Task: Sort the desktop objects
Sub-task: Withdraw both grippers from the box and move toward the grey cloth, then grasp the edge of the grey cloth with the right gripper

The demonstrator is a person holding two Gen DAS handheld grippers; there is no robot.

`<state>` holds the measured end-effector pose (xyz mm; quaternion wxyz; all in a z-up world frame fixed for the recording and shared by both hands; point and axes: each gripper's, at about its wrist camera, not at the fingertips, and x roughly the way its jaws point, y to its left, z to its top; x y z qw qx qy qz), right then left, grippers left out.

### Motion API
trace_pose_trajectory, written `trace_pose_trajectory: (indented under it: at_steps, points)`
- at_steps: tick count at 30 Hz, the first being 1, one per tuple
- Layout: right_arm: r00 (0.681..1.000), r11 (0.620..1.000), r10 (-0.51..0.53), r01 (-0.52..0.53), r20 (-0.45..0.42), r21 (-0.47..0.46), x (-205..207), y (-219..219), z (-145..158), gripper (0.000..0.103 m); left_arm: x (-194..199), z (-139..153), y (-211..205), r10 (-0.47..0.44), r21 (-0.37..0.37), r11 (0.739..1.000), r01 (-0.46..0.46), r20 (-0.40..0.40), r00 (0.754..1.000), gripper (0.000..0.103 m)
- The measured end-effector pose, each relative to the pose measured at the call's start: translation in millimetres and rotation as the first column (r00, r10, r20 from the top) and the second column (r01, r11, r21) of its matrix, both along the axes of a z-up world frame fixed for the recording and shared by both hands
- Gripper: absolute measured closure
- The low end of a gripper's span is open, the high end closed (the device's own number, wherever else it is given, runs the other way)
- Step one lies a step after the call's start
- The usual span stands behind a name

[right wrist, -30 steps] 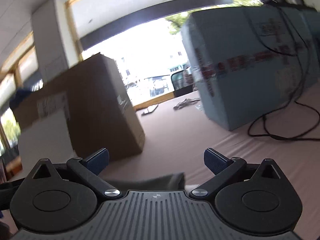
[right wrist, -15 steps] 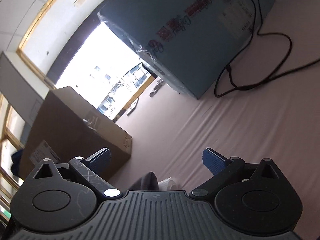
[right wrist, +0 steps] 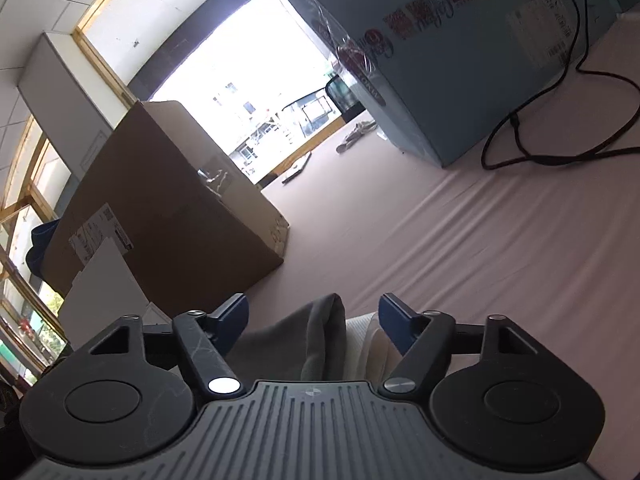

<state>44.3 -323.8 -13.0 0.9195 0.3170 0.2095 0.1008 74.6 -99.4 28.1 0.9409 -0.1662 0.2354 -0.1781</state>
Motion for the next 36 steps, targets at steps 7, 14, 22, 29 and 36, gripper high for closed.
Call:
trace_pose_trajectory:
  at_steps: [7, 14, 22, 29, 36]
  points:
    - [0.999, 0.996, 0.045, -0.046, -0.004, -0.076, 2, 11, 2, 0.033, -4, 5, 11, 0.008, -0.068, 0.998, -0.009, -0.017, 1.000, 0.000]
    - [0.997, 0.987, 0.049, -0.041, 0.051, -0.154, -3, 19, 8, 0.043, 11, -7, 18, 0.016, -0.118, 0.992, -0.035, -0.161, 0.987, 0.000]
    - [0.993, 0.975, 0.101, -0.112, -0.065, -0.193, 7, 28, -2, 0.043, 13, -11, 14, 0.018, -0.094, 0.995, -0.034, -0.173, 0.985, 0.000]
    - [0.994, 0.969, 0.070, -0.087, -0.084, -0.231, 7, 29, -3, 0.074, 13, -13, 9, -0.006, -0.073, 0.997, -0.007, -0.174, 0.985, 0.000]
    - [0.991, 0.981, 0.088, -0.104, -0.103, -0.165, 3, 17, -1, 0.096, 15, -14, 7, -0.032, -0.079, 0.997, 0.019, -0.171, 0.985, 0.000]
